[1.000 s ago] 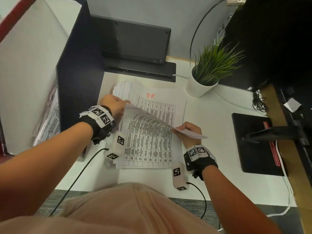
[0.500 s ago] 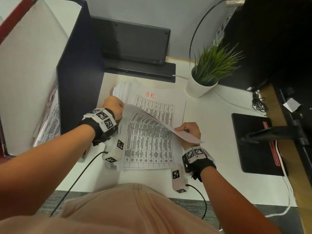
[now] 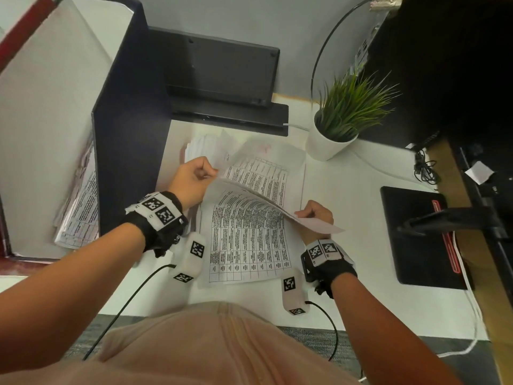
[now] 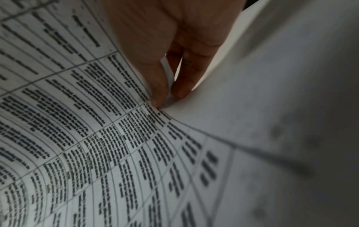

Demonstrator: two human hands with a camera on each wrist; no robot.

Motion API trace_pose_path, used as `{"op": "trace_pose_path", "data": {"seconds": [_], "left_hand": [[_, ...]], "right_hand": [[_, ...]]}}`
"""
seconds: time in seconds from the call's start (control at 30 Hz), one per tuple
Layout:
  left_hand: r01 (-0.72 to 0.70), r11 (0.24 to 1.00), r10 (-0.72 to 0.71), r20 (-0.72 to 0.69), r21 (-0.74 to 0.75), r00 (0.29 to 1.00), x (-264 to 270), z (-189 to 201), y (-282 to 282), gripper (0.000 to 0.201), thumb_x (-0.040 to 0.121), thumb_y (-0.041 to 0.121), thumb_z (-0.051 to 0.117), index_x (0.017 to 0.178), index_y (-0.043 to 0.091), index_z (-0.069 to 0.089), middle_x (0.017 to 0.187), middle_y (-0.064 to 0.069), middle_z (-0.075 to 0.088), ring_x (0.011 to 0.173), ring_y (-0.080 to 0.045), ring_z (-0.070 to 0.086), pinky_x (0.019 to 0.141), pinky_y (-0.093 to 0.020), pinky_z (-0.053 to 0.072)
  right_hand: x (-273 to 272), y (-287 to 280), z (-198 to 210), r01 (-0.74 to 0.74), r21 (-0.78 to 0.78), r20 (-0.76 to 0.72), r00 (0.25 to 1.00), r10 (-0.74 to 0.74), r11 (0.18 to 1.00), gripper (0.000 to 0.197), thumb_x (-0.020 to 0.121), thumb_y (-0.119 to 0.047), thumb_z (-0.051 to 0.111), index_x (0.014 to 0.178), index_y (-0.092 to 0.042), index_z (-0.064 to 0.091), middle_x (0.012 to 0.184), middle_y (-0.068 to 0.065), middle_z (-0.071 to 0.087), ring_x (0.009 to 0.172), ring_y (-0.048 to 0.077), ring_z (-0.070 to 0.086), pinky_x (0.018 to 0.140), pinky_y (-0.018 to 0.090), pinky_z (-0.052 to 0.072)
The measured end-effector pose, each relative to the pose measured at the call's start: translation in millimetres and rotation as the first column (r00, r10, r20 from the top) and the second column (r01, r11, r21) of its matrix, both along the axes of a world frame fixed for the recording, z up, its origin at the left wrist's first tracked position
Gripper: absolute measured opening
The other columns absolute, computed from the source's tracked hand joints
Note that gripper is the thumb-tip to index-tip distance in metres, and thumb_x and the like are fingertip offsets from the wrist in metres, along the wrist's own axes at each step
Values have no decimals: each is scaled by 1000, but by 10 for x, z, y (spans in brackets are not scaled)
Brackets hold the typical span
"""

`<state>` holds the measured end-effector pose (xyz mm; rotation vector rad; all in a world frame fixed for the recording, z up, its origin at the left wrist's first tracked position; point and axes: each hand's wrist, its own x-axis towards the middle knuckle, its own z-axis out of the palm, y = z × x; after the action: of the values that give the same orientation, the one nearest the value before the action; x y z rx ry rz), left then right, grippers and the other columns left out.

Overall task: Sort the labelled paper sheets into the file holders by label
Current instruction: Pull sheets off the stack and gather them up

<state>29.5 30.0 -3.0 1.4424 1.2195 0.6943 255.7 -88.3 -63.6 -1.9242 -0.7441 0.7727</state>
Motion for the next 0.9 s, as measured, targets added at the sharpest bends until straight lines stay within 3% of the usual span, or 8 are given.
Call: {"op": "trace_pose_path", "data": {"seconds": [0.13,0.23,0.4,0.5,0.6,0.7,0.8,0.9], "left_hand": [[63,991,-50,118,-117,992,-36,-50,-4,33,82,-16,53,63,10,45,59,10,68,58,1,64,49,-11,48],[84,982,-55,165,-171,985,-50,-43,13,35,81,-20,47,61,8,45,67,3,70,66,-9,67,58,-17,53],[-2,969,24,85,-247,996,-36,19,103,28,81,-16,35,64,4,46,70,-9,56,62,-19,52,57,-25,41],[-61,908,161,211,-414,964,-12,63,142,25,93,10,36,78,7,55,78,-5,62,71,-18,57,71,-30,43],[34,867,140,308,-497,941,4,96,112,51,97,52,22,104,20,60,102,-3,66,93,-18,62,85,-33,46],[81,903,20,230,-422,973,37,152,-2,62,84,72,22,100,31,64,97,7,72,94,-12,66,82,-31,49],[119,979,-126,-28,-168,992,59,231,-92,41,85,47,55,117,21,59,116,3,65,105,-12,61,89,-27,46],[154,982,-142,-114,107,983,94,389,-103,41,88,11,61,127,9,51,125,-1,59,109,-9,56,85,-15,44]], "right_hand": [[-72,-29,39,109,64,-58,993,-105,992,48,59,2,83,95,-3,51,83,-4,61,72,-1,55,57,2,46],[-84,-25,59,130,82,-124,985,-120,988,70,59,7,81,119,-8,48,94,-1,58,81,3,57,77,21,57],[-72,-13,58,70,-20,-77,994,-71,997,33,67,-6,80,96,-7,63,98,9,67,99,29,64,71,19,46],[-89,-17,59,44,-133,-55,997,-52,990,29,71,-29,79,91,-11,67,94,2,68,100,25,64,70,15,45],[-123,25,153,74,13,57,996,-74,997,24,72,-30,78,75,-17,59,87,3,58,87,25,62,69,24,48],[-190,64,287,18,86,35,999,-21,996,26,84,-24,67,104,-8,63,101,5,62,95,20,60,85,32,49],[-239,95,447,23,174,-54,998,-14,984,34,90,-17,59,122,-9,55,113,3,62,105,16,58,90,26,47],[-231,128,689,36,284,-34,999,-28,958,30,90,-14,58,119,-12,53,106,-5,60,98,5,59,80,7,48]]}}
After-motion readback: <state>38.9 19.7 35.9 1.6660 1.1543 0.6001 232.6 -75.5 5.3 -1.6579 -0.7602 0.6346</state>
